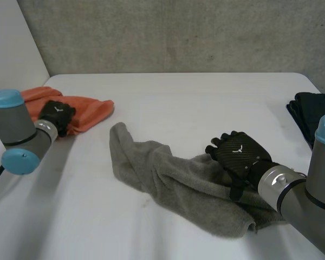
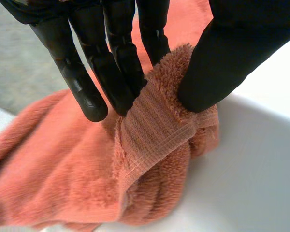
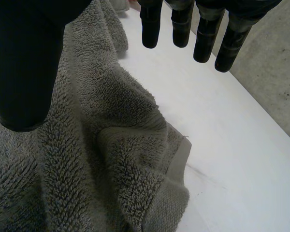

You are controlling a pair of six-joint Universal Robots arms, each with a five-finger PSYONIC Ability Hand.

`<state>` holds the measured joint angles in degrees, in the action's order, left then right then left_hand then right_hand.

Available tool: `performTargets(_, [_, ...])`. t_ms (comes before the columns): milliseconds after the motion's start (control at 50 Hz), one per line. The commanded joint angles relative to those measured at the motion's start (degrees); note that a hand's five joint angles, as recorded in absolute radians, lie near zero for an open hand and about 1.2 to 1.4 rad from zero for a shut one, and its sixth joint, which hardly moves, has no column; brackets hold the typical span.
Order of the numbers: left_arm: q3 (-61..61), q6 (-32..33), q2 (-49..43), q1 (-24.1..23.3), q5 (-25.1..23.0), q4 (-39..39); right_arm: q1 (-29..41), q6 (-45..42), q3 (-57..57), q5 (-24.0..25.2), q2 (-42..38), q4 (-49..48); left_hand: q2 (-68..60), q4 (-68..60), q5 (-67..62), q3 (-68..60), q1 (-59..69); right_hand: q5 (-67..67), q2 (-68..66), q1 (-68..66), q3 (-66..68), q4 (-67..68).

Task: Fold the laundry.

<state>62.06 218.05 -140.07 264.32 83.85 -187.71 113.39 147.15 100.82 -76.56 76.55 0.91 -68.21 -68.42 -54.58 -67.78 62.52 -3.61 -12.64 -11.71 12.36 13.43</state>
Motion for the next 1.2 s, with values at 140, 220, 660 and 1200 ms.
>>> performTargets(140, [-5.2, 5.01, 4.27, 8.49, 21.62, -10.39, -0.01, -0.02, 0.08, 0.0, 0.0, -0.03, -11.79, -11.58, -15.42, -12.22, 17.48, 3.61, 2.64, 1.71, -2.36, -3.43])
performTargets(220, [-2.4, 4.84, 5.42, 8.67, 21.27, -12.68, -0.01, -0.02, -0.1, 0.0, 0.0, -0.03, -11.79, -11.58, -15.42, -12.22, 17.48, 3.61, 2.64, 1.71, -2.36, -3.43])
performTargets(660, [18.25, -7.36, 17.53, -7.05, 9.69, -7.95, -0.1, 0.42, -0.89, 0.18, 0.18, 0.59, 57.99, 58.2, 54.36, 57.57, -52.31, 3.61, 2.64, 1.71, -2.36, -3.43])
performTargets(1200, [17.66, -15.2, 10.09, -24.73, -8.18, -0.11, -8.71, -9.42, 1.3, 0.0, -1.31, 10.53, 28.84, 29.05, 25.2, 28.41, -23.15, -10.73, -11.69, -12.63, 11.98, 10.91])
